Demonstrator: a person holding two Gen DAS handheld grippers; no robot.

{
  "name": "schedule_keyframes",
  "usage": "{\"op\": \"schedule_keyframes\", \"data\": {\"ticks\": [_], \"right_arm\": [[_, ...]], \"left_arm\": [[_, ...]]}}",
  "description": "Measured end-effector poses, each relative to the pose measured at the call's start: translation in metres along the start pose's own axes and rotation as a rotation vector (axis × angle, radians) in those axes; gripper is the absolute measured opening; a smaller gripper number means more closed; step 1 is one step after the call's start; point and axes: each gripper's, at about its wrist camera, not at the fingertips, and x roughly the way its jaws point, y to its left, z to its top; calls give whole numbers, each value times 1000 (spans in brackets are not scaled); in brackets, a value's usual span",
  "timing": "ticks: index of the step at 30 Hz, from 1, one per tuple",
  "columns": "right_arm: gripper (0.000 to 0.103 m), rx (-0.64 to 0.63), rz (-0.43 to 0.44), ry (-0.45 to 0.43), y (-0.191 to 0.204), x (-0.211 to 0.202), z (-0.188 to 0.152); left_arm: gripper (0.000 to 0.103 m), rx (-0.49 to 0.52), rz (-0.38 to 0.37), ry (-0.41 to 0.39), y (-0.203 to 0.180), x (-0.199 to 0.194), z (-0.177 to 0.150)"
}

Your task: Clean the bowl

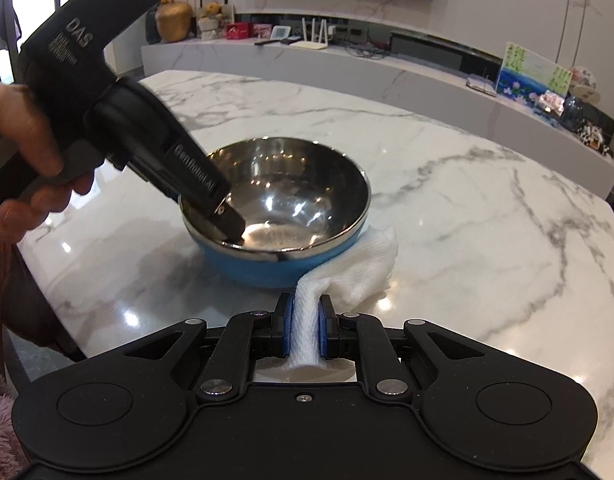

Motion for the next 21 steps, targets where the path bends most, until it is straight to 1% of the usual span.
{"op": "schedule_keyframes", "data": {"ticks": [1, 3, 6, 10, 13, 15, 18, 21], "right_arm": [[11, 2, -2, 0, -1, 0, 0], [11, 7, -11, -3, -3, 0, 0], [11, 16, -39, -20, -10, -2, 2], [11, 22, -85, -72, -19, -10, 8], [11, 14, -100, -101, -23, -14, 13], [11, 5, -105, -116, -25, -16, 15], [11, -11, -91, -127, -24, -16, 16], [11, -29, -80, -130, -21, -13, 14]], "left_arm": [[25, -30, -13, 5, 2, 0, -1], [31, -88, -41, 14, 5, -1, -4], [39, -146, -62, 22, 7, -2, -7], [39, -174, -61, 21, 5, -1, -11], [39, -158, -58, 15, 1, 1, -11], [36, -128, -48, 12, -1, 2, -11], [35, -77, -36, 9, -5, 3, -10], [34, -43, -38, 26, -5, 4, -5]]}}
